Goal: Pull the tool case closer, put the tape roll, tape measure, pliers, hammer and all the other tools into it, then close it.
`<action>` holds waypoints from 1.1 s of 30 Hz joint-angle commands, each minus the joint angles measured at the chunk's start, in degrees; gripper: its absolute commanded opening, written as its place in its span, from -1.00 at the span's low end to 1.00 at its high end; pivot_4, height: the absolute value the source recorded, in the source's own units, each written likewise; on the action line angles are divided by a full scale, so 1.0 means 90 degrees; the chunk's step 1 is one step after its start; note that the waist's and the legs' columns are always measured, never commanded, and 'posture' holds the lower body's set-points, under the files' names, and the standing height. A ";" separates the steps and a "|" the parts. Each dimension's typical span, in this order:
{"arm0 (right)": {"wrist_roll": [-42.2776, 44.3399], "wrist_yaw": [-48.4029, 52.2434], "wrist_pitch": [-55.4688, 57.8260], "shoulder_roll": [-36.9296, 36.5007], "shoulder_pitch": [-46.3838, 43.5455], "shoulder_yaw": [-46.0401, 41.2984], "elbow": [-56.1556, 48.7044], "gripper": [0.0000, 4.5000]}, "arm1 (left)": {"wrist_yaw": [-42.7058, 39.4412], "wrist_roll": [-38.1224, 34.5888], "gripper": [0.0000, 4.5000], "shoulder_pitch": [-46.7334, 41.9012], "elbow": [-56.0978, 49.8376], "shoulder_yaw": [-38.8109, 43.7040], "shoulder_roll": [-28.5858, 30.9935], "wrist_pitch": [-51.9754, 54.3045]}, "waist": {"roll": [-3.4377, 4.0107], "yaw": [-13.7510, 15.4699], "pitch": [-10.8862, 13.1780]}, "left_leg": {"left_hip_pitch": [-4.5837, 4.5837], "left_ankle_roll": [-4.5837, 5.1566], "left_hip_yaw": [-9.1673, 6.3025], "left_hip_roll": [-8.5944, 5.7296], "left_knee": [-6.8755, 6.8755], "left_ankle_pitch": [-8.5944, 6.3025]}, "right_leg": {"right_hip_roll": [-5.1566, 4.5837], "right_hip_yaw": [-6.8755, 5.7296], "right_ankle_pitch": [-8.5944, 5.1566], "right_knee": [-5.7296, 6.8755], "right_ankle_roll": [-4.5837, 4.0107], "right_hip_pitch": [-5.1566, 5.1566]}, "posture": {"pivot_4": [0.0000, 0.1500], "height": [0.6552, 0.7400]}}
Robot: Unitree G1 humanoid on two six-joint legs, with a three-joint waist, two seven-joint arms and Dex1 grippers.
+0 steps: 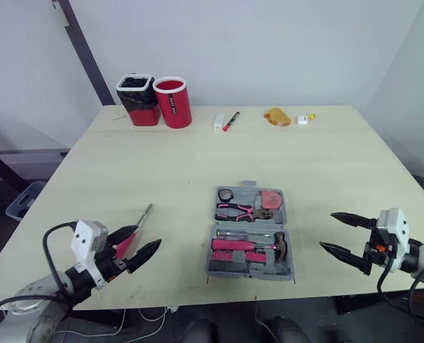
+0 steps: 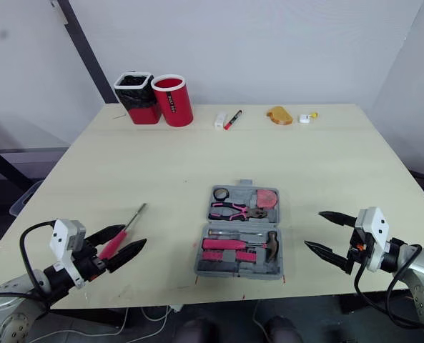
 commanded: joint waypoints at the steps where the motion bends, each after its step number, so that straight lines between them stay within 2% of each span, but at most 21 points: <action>1: 0.0159 0.0134 0.0280 -0.0125 -0.0578 0.0261 -0.0387 0.98 | 0.0178 0.0019 1.00 -0.0641 0.0190 0.0018 0.0319 0.0303 | 0.0004 0.0000 0.0007 | 0.0002 0.0001 0.0000 -0.0005 0.0002 0.0000 | 0.0001 0.0000 0.0000 0.0005 0.0000 0.0000 | 1.00 1.00; 5: 0.0466 0.0360 0.0218 -0.0024 -0.0877 0.0372 -0.0787 0.98 | 0.0858 0.0158 1.00 -0.1021 0.0550 0.0238 0.0247 0.0601 | 0.0001 -0.0001 0.0004 | 0.0008 0.0001 -0.0009 -0.0006 0.0003 0.0002 | 0.0009 -0.0002 0.0000 0.0015 0.0001 0.0002 | 1.00 1.00; 9: 0.0606 0.0631 0.0346 -0.0073 -0.1097 0.0674 -0.1179 0.98 | 0.1365 0.0361 1.00 -0.0814 0.0510 0.0359 0.0167 0.0858 | 0.0001 -0.0027 0.0005 | 0.0005 0.0001 -0.0003 -0.0005 -0.0003 0.0001 | 0.0008 0.0000 0.0001 0.0006 0.0002 0.0002 | 1.00 1.00; 15: 0.0812 0.0518 0.0791 0.0018 -0.1731 0.1033 -0.1461 0.98 | 0.2240 0.0381 1.00 -0.0386 0.0108 0.0678 0.0084 0.1872 | -0.0022 -0.0002 0.0008 | 0.0005 0.0001 -0.0011 0.0007 0.0003 0.0001 | -0.0006 -0.0004 0.0003 0.0014 0.0004 0.0002 | 1.00 1.00; 22: 0.0715 0.0428 0.0825 0.0023 -0.1901 0.1162 -0.1378 0.98 | 0.2409 0.0590 1.00 -0.0851 0.0380 0.0211 0.0200 0.2315 | -0.0021 0.0144 0.0009 | 0.0004 -0.0001 -0.0021 -0.0001 0.0007 0.0002 | -0.0015 -0.0015 0.0004 0.0017 0.0001 0.0002 | 1.00 1.00; 29: 0.0714 0.0306 0.0919 0.0040 -0.1916 0.1180 -0.1460 0.98 | 0.2666 0.0912 1.00 -0.1499 0.0711 -0.0391 0.0194 0.2779 | -0.0023 0.0131 0.0009 | 0.0000 -0.0001 -0.0019 -0.0006 0.0006 0.0002 | -0.0015 -0.0012 0.0005 0.0016 0.0001 0.0003 | 1.00 1.00; 31: 0.0708 0.0262 0.0931 0.0039 -0.1905 0.1176 -0.1476 1.00 | 0.2730 0.0976 0.77 -0.1685 0.0846 -0.0511 0.0154 0.2871 | -0.0022 0.0132 0.0009 | 0.0000 -0.0001 -0.0019 -0.0005 0.0005 0.0002 | -0.0014 -0.0012 0.0005 0.0016 0.0001 0.0003 | 1.00 1.00; 33: 0.0703 0.0236 0.0937 0.0035 -0.1885 0.1169 -0.1486 1.00 | 0.2732 0.1055 0.40 -0.1821 0.0990 -0.0615 0.0136 0.2861 | -0.0022 0.0135 0.0009 | 0.0000 -0.0001 -0.0022 -0.0007 0.0005 0.0002 | -0.0013 -0.0016 0.0005 0.0018 0.0001 0.0003 | 1.00 1.00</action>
